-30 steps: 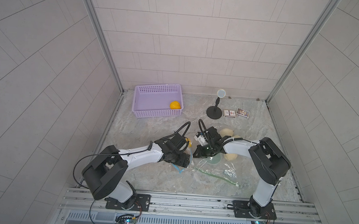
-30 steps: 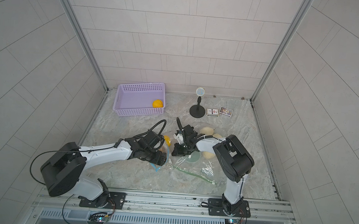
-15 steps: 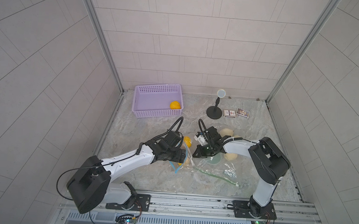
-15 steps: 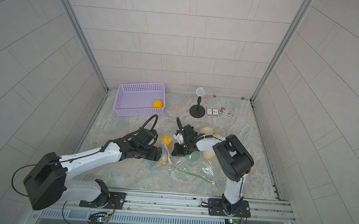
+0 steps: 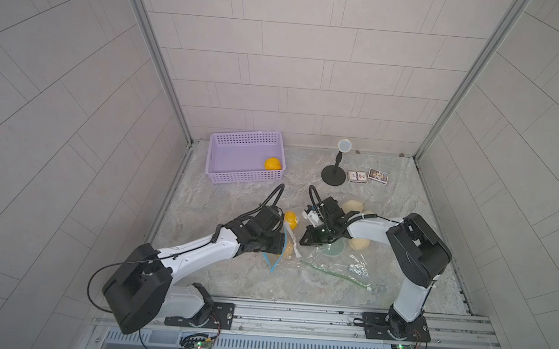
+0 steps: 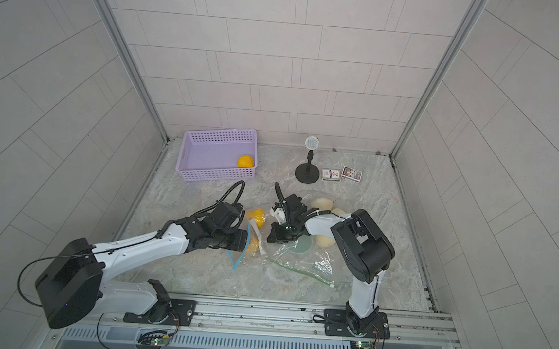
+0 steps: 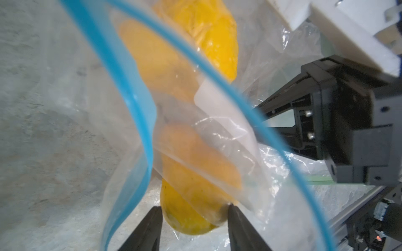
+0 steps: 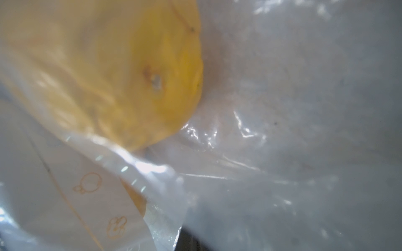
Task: Open the zip-top bag and take out the pear
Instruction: Pick up the pear from the zipper food storage bag.
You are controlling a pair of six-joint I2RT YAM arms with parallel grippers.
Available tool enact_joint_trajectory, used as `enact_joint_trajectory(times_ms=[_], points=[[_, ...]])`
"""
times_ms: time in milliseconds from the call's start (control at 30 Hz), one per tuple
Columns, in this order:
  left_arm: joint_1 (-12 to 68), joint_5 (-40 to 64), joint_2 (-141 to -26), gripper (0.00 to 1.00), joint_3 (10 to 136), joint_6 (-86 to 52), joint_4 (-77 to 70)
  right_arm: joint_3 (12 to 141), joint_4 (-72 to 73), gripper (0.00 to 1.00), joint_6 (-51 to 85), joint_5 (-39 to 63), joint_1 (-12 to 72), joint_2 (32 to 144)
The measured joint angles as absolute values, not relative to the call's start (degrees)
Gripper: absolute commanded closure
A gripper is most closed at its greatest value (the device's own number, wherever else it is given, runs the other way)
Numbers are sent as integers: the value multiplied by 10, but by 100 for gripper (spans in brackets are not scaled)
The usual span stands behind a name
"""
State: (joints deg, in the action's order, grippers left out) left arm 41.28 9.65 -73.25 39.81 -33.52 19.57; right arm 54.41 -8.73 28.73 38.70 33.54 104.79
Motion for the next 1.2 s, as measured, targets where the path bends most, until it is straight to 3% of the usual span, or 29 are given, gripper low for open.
enact_joint_trajectory(times_ms=[133,467,700,933,1100,1200], points=[[413,78,-702,68,386,-343,200,544,-87,100,287,387,335,1048],[413,86,-719,74,385,-345,196,547,-86,100,287,390,335,1051],[413,109,-731,48,386,-346,174,547,-86,100,287,392,335,1052],[422,139,-766,42,399,-350,141,551,-84,100,287,395,338,1056],[434,154,-778,31,402,-354,124,557,-81,100,287,395,341,1062],[440,159,-794,31,409,-358,119,559,-76,100,287,396,344,1065]])
